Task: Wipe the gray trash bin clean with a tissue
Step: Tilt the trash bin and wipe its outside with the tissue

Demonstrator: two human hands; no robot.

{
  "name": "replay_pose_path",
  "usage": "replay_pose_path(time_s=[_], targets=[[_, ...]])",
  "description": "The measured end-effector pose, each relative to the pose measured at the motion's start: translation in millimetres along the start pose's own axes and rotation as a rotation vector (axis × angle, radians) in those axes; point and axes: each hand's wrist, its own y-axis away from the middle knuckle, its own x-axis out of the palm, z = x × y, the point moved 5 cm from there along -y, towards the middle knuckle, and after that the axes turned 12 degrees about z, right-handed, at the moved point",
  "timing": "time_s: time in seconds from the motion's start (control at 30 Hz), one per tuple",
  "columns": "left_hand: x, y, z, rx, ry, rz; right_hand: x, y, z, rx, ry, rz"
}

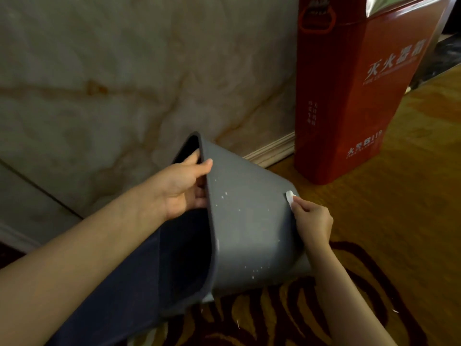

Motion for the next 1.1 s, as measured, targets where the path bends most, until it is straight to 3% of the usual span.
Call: replay_pose_path(time_s=[0.1,0.2,0.4,0.63,0.77,1.0,1.1], targets=[[9,-10,-1,0.038,0.084,0.012,-6,-2,-4,0.031,-0.015,-0.022],[9,-10,1,0.014,-0.002,0.023,-8,1,-7,0.033,-0.003,-0.043],[-3,-5,4,0.010,-0.027,-0.142,1,11,9,0.015,-0.030,-0.036],[-2,-8,7,0.023,-0.021,-0.084,47,63,106,-0.449,-0.025,0.200],[-2,-9,10,0.000,-0.064,-0.039,56,85,139,-0.528,-0.056,0.265],[-1,-14,11,0.021,0.051,-0.027,47,116,110,-0.599,0.000,0.153],[-10,-16,9,0.023,0.033,-0.062,35,100,71,-0.474,0.077,0.109]])
